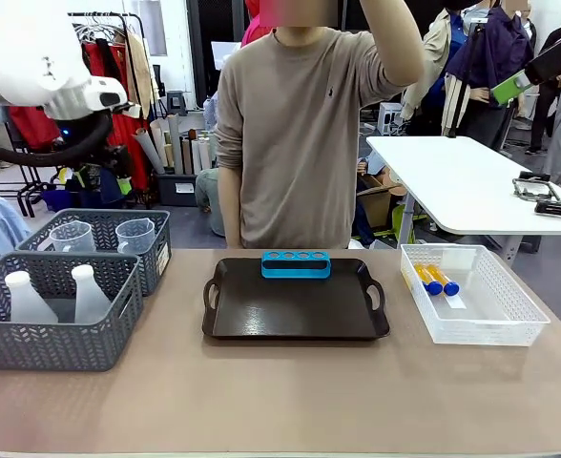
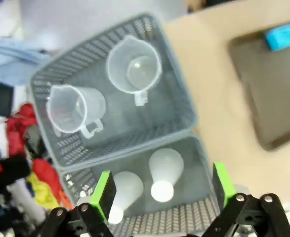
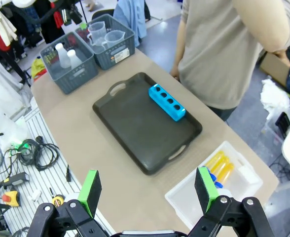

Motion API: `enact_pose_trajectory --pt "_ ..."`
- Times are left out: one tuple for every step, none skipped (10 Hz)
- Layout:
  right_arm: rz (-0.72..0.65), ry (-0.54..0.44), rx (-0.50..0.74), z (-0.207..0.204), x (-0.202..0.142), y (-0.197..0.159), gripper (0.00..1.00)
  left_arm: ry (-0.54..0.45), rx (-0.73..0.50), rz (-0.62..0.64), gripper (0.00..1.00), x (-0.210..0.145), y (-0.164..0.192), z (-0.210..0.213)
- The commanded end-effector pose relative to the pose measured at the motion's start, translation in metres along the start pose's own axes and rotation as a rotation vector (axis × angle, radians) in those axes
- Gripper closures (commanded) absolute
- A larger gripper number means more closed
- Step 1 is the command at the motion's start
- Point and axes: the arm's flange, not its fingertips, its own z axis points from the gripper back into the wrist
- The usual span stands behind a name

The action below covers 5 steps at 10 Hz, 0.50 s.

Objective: Prepare the laboratory tools.
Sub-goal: Pick up one Large Measuring Cup and place it on the Handle tray.

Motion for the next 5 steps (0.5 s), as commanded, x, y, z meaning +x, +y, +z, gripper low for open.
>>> enact_pose_trajectory --pt "0.005 -0.009 0.012 0.000 0.000 0.001 0.00 0.014 0.057 0.107 0.00 0.025 0.009 -0.019" --pt "0.005 -0.009 0.012 0.000 0.000 0.001 0.00 0.035 0.053 0.112 0.00 0.031 0.018 -0.036" --pt "0.005 -0.009 0.012 0.000 0.000 0.001 0.00 0.050 0.031 0.105 0.00 0.036 0.027 -0.055" --pt "0.005 -0.009 0.012 0.000 0.000 0.001 0.00 0.076 0.008 0.121 0.00 0.039 0.031 -0.072" --pt "0.005 -0.009 0.012 0.000 0.000 0.001 0.00 0.093 -0.016 0.096 0.00 0.041 0.033 -0.086"
